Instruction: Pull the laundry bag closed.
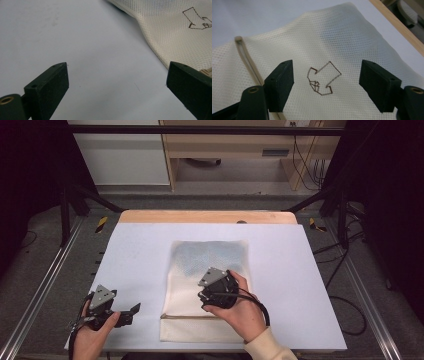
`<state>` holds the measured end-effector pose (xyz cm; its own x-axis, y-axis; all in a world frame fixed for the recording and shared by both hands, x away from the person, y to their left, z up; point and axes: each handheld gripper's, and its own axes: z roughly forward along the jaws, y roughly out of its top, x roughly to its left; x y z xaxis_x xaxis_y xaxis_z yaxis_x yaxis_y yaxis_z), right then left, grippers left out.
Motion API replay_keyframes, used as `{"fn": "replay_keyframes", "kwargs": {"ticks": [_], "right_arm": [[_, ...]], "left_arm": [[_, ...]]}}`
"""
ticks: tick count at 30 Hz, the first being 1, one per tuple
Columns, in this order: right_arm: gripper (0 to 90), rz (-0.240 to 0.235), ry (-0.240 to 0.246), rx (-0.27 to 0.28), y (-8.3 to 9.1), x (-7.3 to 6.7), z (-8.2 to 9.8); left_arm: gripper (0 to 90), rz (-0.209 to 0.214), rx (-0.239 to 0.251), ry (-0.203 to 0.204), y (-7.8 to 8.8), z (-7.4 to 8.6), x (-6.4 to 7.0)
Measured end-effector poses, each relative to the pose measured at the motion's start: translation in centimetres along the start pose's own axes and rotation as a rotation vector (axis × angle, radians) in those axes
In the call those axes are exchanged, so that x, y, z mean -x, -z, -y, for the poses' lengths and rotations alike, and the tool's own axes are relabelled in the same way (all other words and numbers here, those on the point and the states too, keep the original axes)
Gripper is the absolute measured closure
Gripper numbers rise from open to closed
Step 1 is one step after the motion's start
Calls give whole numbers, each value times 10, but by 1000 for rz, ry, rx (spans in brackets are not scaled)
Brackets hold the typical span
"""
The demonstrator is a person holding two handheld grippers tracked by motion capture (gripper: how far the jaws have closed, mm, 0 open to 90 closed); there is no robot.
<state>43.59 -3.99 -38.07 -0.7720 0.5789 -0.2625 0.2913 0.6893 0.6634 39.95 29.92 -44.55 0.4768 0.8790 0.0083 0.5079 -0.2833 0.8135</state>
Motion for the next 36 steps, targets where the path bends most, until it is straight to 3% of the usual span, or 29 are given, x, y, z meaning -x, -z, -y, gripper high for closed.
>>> {"fn": "replay_keyframes", "kwargs": {"ticks": [7,11,16,21,26,28,30,36], "right_arm": [[383,-46,68,5,-11,-9,-27],[503,-105,106,-22,-20,-14,-35],[573,-157,150,-15,-27,-20,-40],[620,-212,166,-34,-37,-28,-43],[671,-237,177,-48,-44,-34,-44],[698,-251,179,-49,-47,-35,-45],[719,-264,179,-46,-50,-37,-47],[790,-287,190,-59,-58,-44,-50]], "left_arm": [[48,35,-6,9,3,2,6],[48,16,-1,-24,5,-1,7],[49,19,-2,-3,4,0,3],[58,30,-7,17,6,1,6],[65,31,-5,25,11,6,12],[66,32,0,10,13,4,13],[65,34,-1,-8,12,2,11],[65,47,19,14,14,-1,3]]}}
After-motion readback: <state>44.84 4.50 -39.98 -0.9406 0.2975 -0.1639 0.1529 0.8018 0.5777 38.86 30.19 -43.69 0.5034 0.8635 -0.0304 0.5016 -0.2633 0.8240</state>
